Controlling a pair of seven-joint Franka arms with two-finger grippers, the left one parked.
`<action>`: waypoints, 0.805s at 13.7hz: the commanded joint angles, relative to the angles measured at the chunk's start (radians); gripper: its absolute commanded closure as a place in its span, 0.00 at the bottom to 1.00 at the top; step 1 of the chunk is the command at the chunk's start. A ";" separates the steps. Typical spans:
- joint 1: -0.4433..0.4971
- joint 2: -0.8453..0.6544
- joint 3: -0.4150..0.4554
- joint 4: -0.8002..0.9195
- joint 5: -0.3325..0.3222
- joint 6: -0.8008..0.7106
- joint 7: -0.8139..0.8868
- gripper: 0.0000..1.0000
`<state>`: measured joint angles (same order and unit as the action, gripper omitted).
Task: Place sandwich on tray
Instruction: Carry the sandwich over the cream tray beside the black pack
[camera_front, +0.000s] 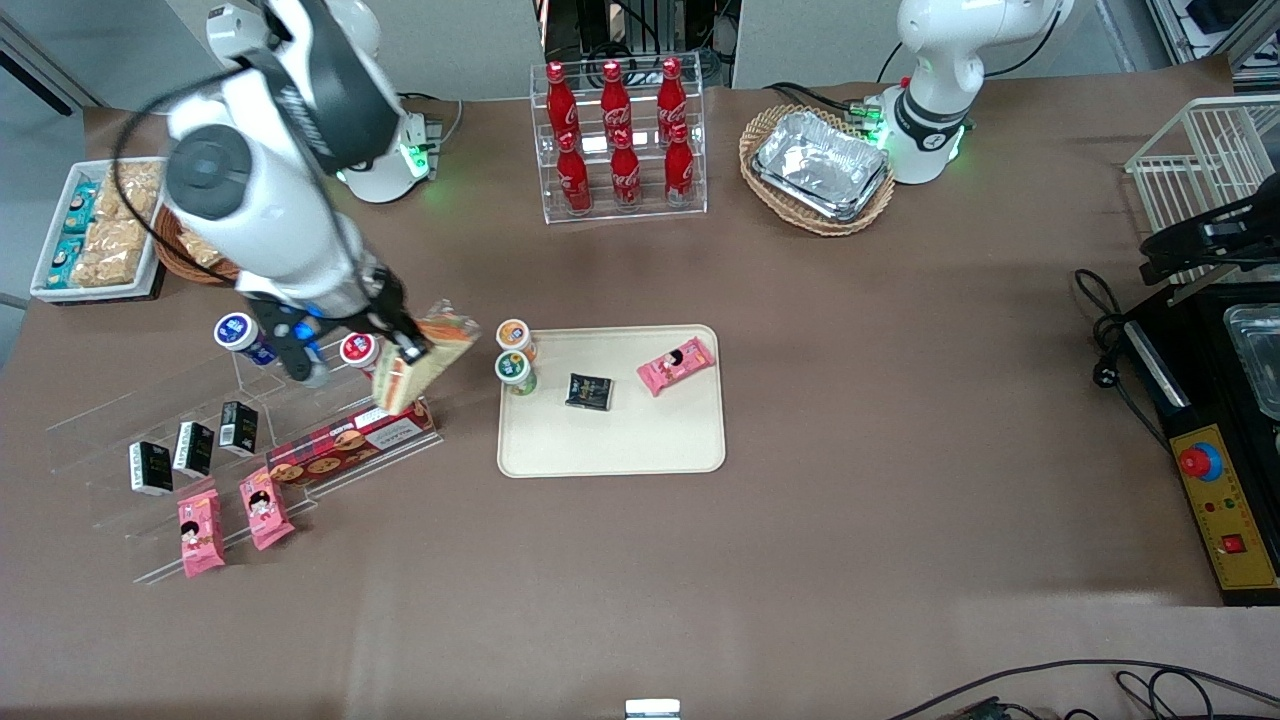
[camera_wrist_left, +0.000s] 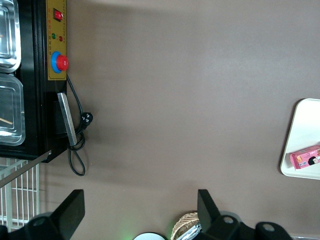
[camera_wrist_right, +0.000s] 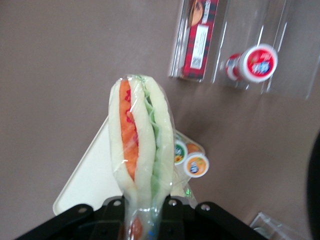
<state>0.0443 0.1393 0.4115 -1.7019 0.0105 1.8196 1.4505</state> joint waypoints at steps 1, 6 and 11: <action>0.126 0.175 0.004 0.133 -0.111 0.038 0.293 1.00; 0.253 0.379 0.003 0.194 -0.267 0.193 0.624 1.00; 0.266 0.531 -0.002 0.237 -0.270 0.364 0.793 1.00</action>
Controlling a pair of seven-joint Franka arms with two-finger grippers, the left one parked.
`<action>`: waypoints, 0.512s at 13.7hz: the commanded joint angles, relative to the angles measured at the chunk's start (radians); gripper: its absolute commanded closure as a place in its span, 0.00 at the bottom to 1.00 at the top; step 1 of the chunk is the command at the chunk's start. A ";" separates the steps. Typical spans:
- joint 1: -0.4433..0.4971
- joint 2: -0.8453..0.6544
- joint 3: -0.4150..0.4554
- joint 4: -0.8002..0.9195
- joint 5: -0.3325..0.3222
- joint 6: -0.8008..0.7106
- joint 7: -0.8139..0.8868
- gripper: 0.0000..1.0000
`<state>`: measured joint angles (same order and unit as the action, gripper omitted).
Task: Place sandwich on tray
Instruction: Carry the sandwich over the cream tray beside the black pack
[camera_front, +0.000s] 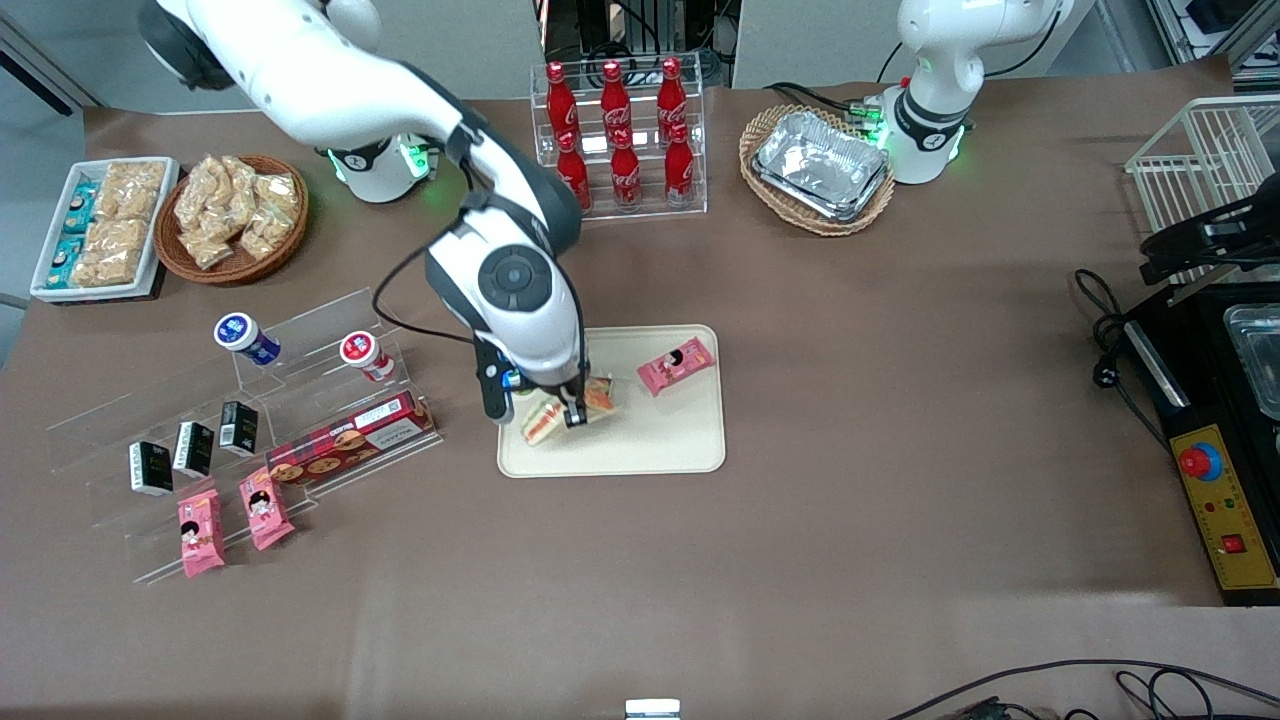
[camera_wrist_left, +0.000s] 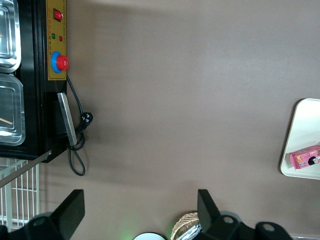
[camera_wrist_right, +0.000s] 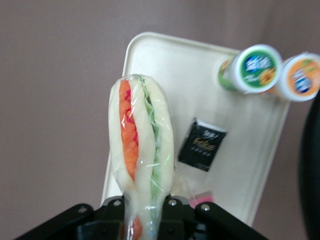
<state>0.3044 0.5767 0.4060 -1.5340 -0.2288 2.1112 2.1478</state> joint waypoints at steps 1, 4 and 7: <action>0.013 0.113 -0.001 0.069 -0.032 0.102 0.125 1.00; 0.015 0.166 -0.009 0.069 -0.034 0.159 0.199 1.00; 0.089 0.207 -0.083 0.069 -0.053 0.239 0.271 1.00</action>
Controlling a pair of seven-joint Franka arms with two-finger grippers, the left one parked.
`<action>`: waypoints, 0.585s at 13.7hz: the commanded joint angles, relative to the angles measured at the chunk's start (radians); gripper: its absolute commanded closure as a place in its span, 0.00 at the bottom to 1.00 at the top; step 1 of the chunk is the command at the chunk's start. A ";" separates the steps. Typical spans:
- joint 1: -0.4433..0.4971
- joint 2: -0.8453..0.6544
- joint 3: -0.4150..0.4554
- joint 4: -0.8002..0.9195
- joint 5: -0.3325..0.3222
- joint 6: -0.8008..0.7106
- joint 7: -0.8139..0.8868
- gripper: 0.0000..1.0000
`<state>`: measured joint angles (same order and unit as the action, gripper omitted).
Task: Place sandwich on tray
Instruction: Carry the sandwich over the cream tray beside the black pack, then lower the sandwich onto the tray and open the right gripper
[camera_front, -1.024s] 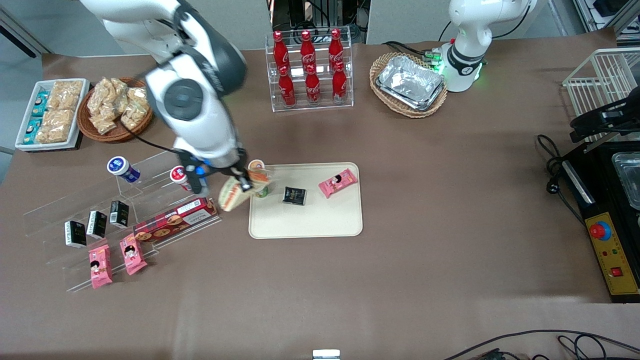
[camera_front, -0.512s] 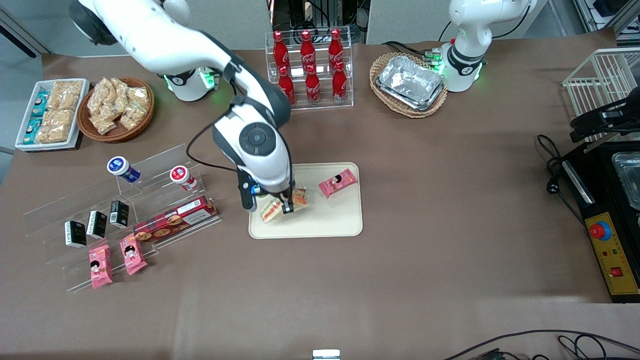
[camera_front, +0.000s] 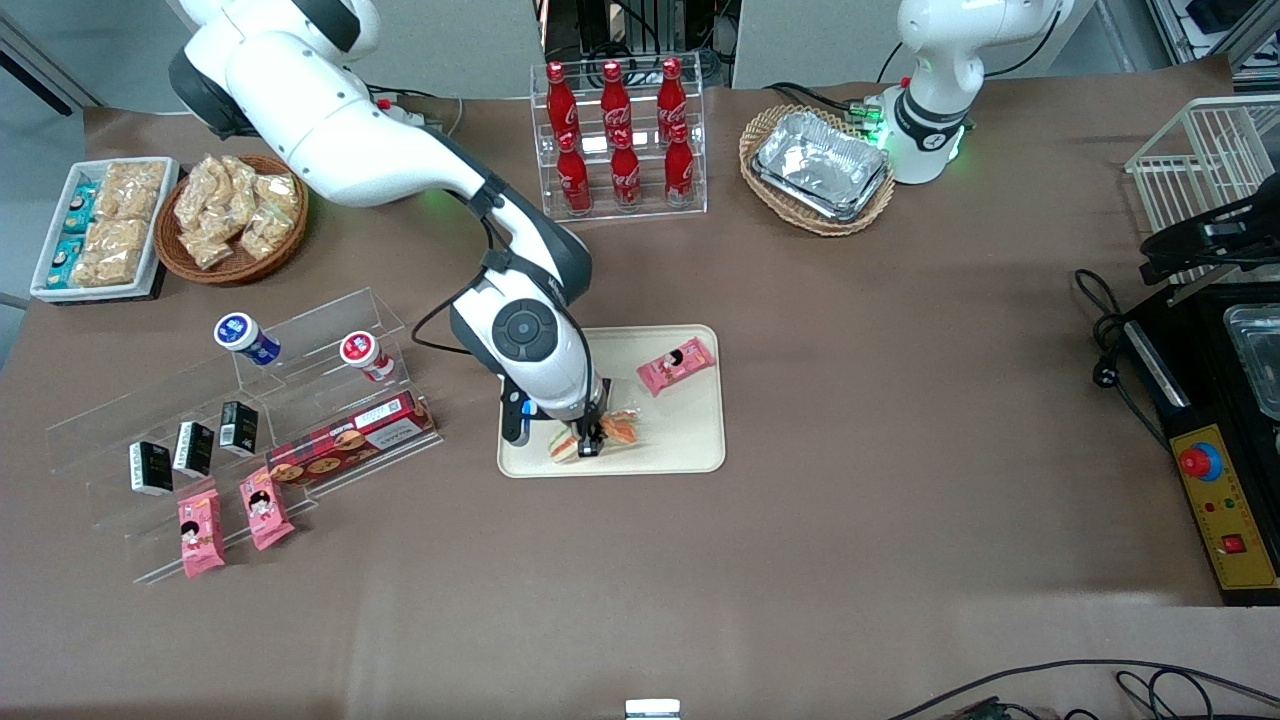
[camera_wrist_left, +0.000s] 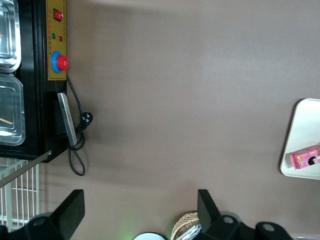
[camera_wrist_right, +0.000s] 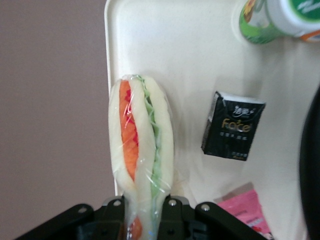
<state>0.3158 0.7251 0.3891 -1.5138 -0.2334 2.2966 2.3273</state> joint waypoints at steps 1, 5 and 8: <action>0.101 0.066 -0.097 0.049 -0.049 0.078 0.124 1.00; 0.091 0.070 -0.102 0.046 -0.050 0.080 0.135 1.00; 0.089 0.070 -0.131 0.046 -0.046 0.077 0.147 0.91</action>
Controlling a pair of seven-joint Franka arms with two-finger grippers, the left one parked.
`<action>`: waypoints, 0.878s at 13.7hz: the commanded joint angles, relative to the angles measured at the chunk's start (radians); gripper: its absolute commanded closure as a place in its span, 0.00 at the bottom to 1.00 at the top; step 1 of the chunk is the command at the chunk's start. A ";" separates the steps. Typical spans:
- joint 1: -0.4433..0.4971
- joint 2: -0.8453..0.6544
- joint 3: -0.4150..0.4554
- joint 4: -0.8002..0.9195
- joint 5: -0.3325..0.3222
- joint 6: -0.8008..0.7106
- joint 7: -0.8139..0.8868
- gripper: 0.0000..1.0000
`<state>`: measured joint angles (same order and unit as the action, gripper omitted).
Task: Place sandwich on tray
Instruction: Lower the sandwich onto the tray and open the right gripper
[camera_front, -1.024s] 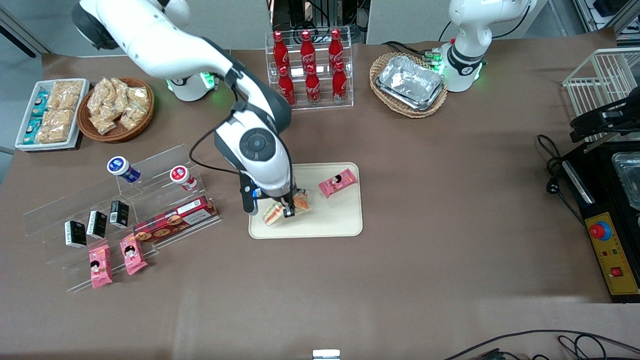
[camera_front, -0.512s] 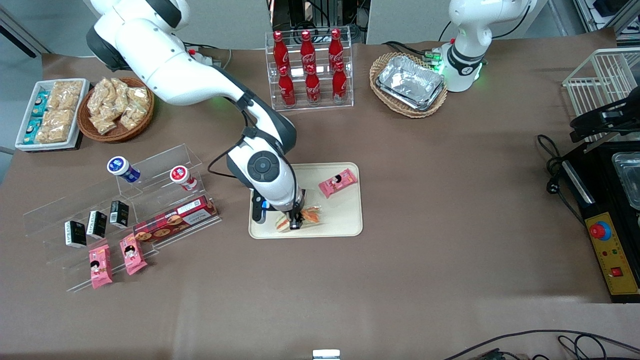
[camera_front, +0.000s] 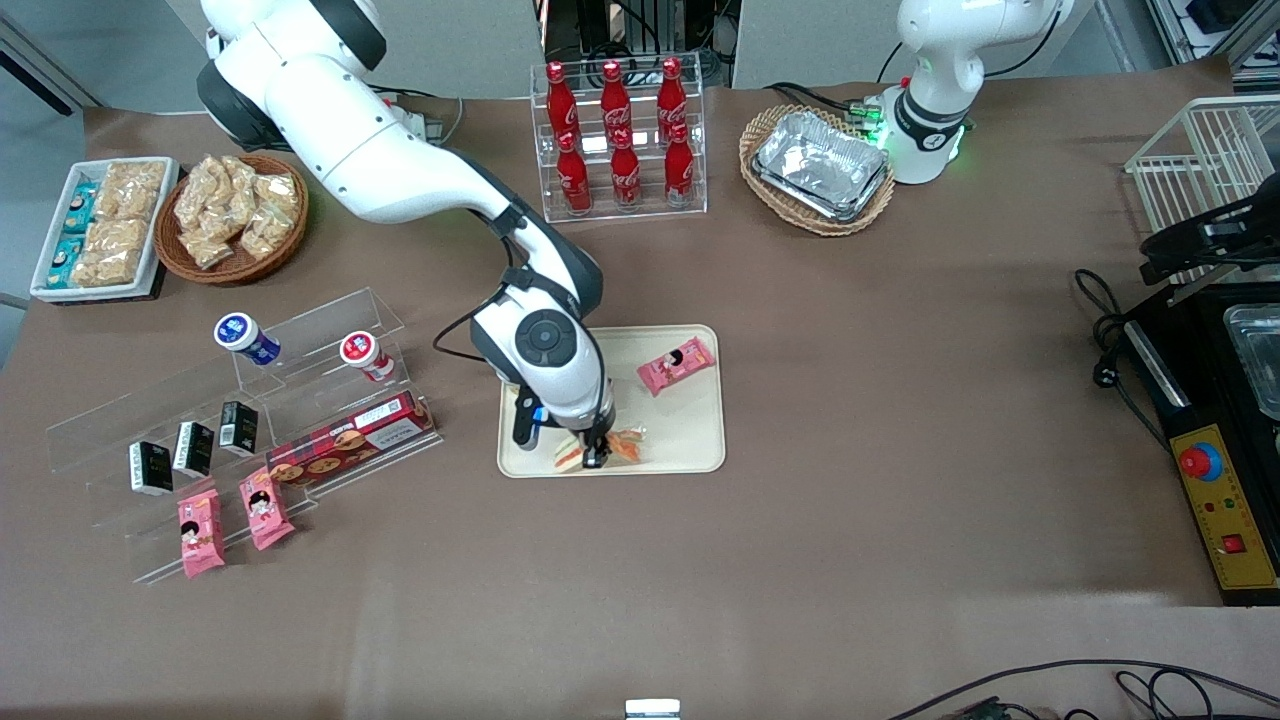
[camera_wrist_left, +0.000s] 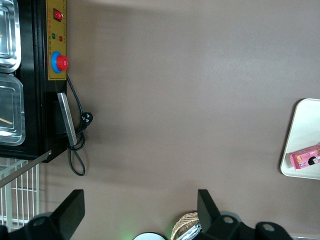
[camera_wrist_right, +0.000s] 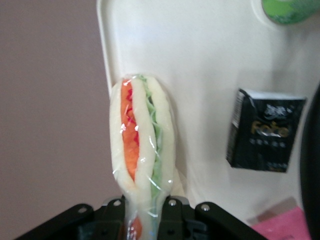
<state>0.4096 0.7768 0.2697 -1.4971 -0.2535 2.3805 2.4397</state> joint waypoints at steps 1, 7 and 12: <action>-0.003 0.018 -0.012 0.025 -0.030 -0.007 0.039 0.61; -0.008 -0.060 -0.001 0.023 -0.050 -0.081 0.038 0.00; -0.061 -0.281 0.085 0.020 0.023 -0.346 -0.120 0.00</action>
<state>0.3900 0.6280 0.2987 -1.4531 -0.2802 2.1550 2.4045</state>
